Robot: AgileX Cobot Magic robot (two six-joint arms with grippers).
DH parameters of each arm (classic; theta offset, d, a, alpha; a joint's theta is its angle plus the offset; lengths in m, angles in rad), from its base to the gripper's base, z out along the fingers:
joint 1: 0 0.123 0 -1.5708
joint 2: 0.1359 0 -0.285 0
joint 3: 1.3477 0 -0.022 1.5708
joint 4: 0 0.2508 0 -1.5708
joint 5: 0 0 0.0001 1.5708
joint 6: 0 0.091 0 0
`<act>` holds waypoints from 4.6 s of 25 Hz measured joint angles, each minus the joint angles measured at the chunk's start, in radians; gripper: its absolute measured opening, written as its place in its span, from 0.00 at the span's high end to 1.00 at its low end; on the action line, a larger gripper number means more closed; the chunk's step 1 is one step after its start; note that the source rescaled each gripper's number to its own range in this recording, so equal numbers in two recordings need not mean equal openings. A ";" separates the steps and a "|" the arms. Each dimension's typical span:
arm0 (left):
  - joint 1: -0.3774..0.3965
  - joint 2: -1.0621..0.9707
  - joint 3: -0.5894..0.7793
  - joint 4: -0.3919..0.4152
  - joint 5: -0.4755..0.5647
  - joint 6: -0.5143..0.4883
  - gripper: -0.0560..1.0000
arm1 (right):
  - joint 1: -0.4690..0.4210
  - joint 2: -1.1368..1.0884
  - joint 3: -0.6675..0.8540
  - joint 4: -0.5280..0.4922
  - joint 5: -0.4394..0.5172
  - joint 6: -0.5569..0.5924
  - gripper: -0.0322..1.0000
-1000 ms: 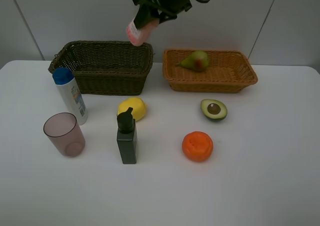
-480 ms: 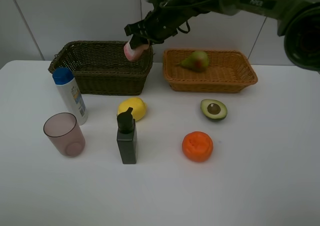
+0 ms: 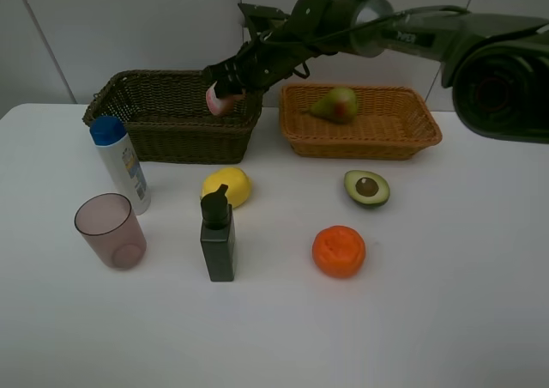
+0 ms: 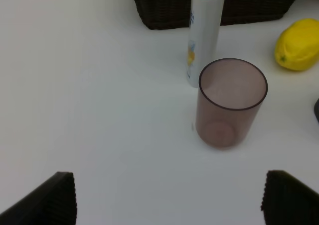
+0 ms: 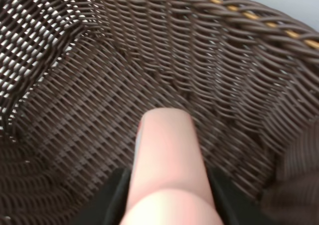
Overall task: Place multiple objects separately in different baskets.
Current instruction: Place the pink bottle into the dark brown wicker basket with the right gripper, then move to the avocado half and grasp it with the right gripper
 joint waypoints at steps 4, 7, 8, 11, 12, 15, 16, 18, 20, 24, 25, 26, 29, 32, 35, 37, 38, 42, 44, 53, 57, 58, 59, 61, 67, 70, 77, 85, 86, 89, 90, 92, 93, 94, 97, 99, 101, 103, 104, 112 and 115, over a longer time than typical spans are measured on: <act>0.000 0.000 0.000 0.000 0.000 0.000 0.00 | 0.019 0.008 0.000 0.000 -0.034 -0.001 0.97; 0.000 0.000 0.000 0.000 0.000 0.000 0.00 | 0.020 0.016 0.000 -0.015 -0.048 -0.002 0.97; 0.000 0.000 0.000 0.000 0.000 0.000 0.00 | 0.020 0.017 0.000 -0.023 -0.058 -0.002 0.97; 0.000 0.000 0.000 0.000 0.000 0.000 0.00 | 0.020 0.030 -0.001 -0.059 -0.070 -0.002 0.97; 0.000 0.000 0.000 0.000 0.000 0.000 0.00 | 0.020 0.033 -0.001 -0.069 -0.069 -0.003 0.97; 0.000 0.000 0.000 0.000 0.000 0.000 0.00 | 0.020 0.037 -0.001 -0.088 -0.069 -0.003 0.97; 0.000 0.000 0.000 0.000 0.000 0.000 0.00 | 0.020 0.037 -0.001 -0.090 -0.071 -0.003 0.97; 0.000 0.000 0.000 0.000 0.000 0.000 0.00 | 0.020 0.037 -0.001 -0.090 -0.076 -0.003 0.97; 0.000 0.000 0.000 0.000 0.000 0.000 0.00 | 0.020 0.037 -0.001 -0.090 -0.081 -0.003 0.97; 0.000 0.000 0.000 0.000 0.000 0.000 0.00 | 0.020 0.037 -0.001 -0.090 -0.090 -0.003 0.97; 0.000 0.000 0.000 0.000 0.000 0.000 0.00 | 0.020 0.037 -0.001 -0.090 -0.091 -0.003 0.97; 0.000 0.000 0.000 0.000 0.000 0.000 0.00 | 0.020 0.037 -0.001 -0.090 -0.091 -0.003 0.97; 0.000 0.000 0.000 0.000 0.000 0.000 0.00 | 0.022 0.037 -0.001 -0.090 -0.095 -0.003 0.97; 0.000 0.000 0.000 0.000 0.000 0.000 0.00 | 0.028 0.037 -0.002 -0.097 -0.100 -0.003 0.83; 0.000 0.000 0.000 0.000 0.000 0.000 0.00 | 0.031 0.037 -0.003 -0.102 -0.110 -0.003 0.43; 0.000 0.000 0.000 0.000 0.000 0.000 0.00 | 0.031 0.037 -0.003 -0.102 -0.113 -0.003 0.21; 0.000 0.000 0.000 0.000 0.000 0.000 0.00 | 0.031 0.037 -0.003 -0.102 -0.113 -0.003 0.15; 0.000 0.000 0.000 0.000 0.000 0.000 0.00 | 0.031 0.037 -0.003 -0.102 -0.113 -0.003 0.06; 0.000 0.000 0.000 0.000 0.000 0.000 0.00 | 0.031 0.037 -0.003 -0.102 -0.114 -0.003 0.05; 0.000 0.000 0.000 0.000 0.000 0.000 0.00 | 0.031 0.037 -0.003 -0.103 -0.120 -0.003 0.04; 0.000 0.000 0.000 0.000 0.000 0.000 0.00 | 0.031 0.037 -0.003 -0.103 -0.117 -0.003 0.04; 0.000 0.000 0.000 0.000 0.000 0.000 0.00 | 0.031 0.037 -0.003 -0.103 -0.114 -0.003 0.04; 0.000 0.000 0.000 0.000 0.000 0.000 0.00 | 0.031 0.037 -0.003 -0.103 -0.112 -0.003 0.04; 0.000 0.000 0.000 0.000 0.000 0.000 0.00 | 0.031 0.031 -0.003 -0.103 -0.100 -0.003 0.04; 0.000 0.000 0.000 0.000 0.000 0.000 0.00 | 0.031 -0.021 -0.003 -0.110 -0.025 0.001 0.04; 0.000 0.000 0.000 0.000 0.000 0.000 0.00 | 0.031 -0.048 -0.003 -0.131 0.031 0.005 0.04; 0.000 0.000 0.000 0.000 0.000 0.000 0.00 | 0.031 -0.123 -0.003 -0.254 0.163 0.069 0.04; 0.000 0.000 0.000 0.000 0.000 0.000 0.00 | 0.031 -0.196 -0.005 -0.431 0.394 0.146 0.04; 0.000 0.000 0.000 0.000 0.000 0.000 0.00 | 0.031 -0.201 -0.006 -0.454 0.419 0.157 0.04; 0.000 0.000 0.000 0.000 0.000 0.000 0.00 | 0.030 -0.208 -0.008 -0.520 0.481 0.198 0.04; 0.000 0.000 0.000 0.000 0.000 0.000 0.00 | 0.029 -0.210 -0.008 -0.530 0.499 0.205 0.04; 0.000 0.000 0.000 0.000 0.000 0.000 0.00 | 0.026 -0.217 -0.008 -0.546 0.542 0.211 0.04; 0.000 0.000 0.000 0.000 0.000 0.000 0.00 | 0.026 -0.224 -0.008 -0.553 0.558 0.214 0.04; 0.000 0.000 0.000 0.000 0.000 0.000 0.00 | 0.026 -0.232 -0.008 -0.555 0.574 0.216 0.04; 0.000 0.000 0.000 0.000 0.000 0.000 0.00 | 0.021 -0.256 -0.008 -0.556 0.609 0.226 0.04; 0.000 0.000 0.000 0.000 0.000 0.000 0.00 | 0.013 -0.267 -0.008 -0.556 0.611 0.231 0.04; 0.000 0.000 0.000 0.000 0.000 0.000 0.00 | 0.002 -0.281 0.004 -0.556 0.612 0.243 0.04; 0.000 0.000 0.000 0.000 0.000 0.000 0.00 | -0.006 -0.302 0.043 -0.559 0.613 0.256 0.04; 0.000 0.000 0.000 0.000 0.000 0.000 0.00 | -0.008 -0.316 0.064 -0.562 0.613 0.262 0.04; 0.000 0.000 0.000 0.000 0.000 0.000 0.00 | -0.056 -0.461 0.343 -0.588 0.605 0.286 0.04; 0.000 0.000 0.000 0.000 0.000 0.000 0.00 | -0.067 -0.513 0.467 -0.588 0.539 0.287 0.04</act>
